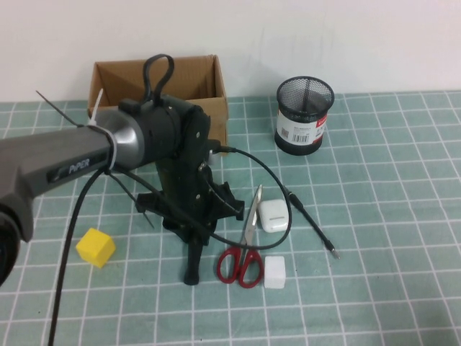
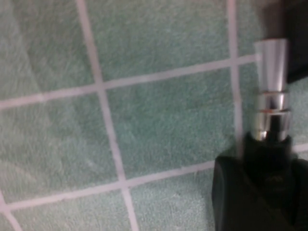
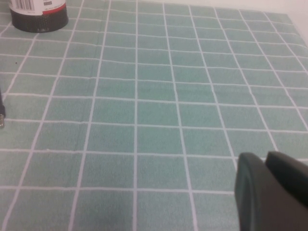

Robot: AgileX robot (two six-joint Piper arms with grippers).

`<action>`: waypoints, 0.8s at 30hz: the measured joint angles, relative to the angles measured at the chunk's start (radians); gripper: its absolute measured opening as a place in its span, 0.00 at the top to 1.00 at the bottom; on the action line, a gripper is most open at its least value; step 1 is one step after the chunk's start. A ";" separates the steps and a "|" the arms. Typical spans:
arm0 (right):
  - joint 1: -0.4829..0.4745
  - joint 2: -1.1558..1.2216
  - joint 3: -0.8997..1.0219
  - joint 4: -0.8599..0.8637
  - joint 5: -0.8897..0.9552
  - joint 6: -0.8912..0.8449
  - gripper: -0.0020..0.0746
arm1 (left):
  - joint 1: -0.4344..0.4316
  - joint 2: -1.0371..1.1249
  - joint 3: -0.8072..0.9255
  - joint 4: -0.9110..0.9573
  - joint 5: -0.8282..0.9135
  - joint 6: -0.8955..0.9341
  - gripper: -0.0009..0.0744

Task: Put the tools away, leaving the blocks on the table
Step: Pick up the black Screwdriver from the table, then place the picked object into the round holder

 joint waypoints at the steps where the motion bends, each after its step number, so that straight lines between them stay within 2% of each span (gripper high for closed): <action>1: 0.000 0.000 0.000 0.000 0.000 0.000 0.98 | -0.003 0.000 0.000 0.004 0.000 0.017 0.75; 8: 0.000 0.000 0.000 0.000 0.000 0.000 0.98 | -0.033 -0.049 0.006 0.024 0.012 0.071 0.75; 13: 0.000 0.000 0.000 0.000 0.000 0.000 0.98 | -0.088 -0.205 0.012 0.121 0.065 0.075 0.75; 16: 0.000 0.000 0.000 0.000 0.000 0.000 0.98 | -0.135 -0.305 0.042 0.183 0.001 0.075 0.75; 18: 0.000 0.000 0.000 0.002 0.000 0.000 0.98 | -0.159 -0.366 0.090 0.222 -0.121 0.071 0.75; 20: 0.000 0.000 0.000 0.002 0.000 0.000 0.98 | -0.170 -0.412 0.163 0.257 -0.321 0.066 0.75; 22: 0.000 0.000 0.000 0.002 0.000 0.000 0.98 | -0.171 -0.437 0.243 0.283 -0.582 0.055 0.75; 24: 0.000 0.000 0.000 0.002 0.000 0.000 0.98 | -0.163 -0.440 0.333 0.298 -0.918 0.051 0.75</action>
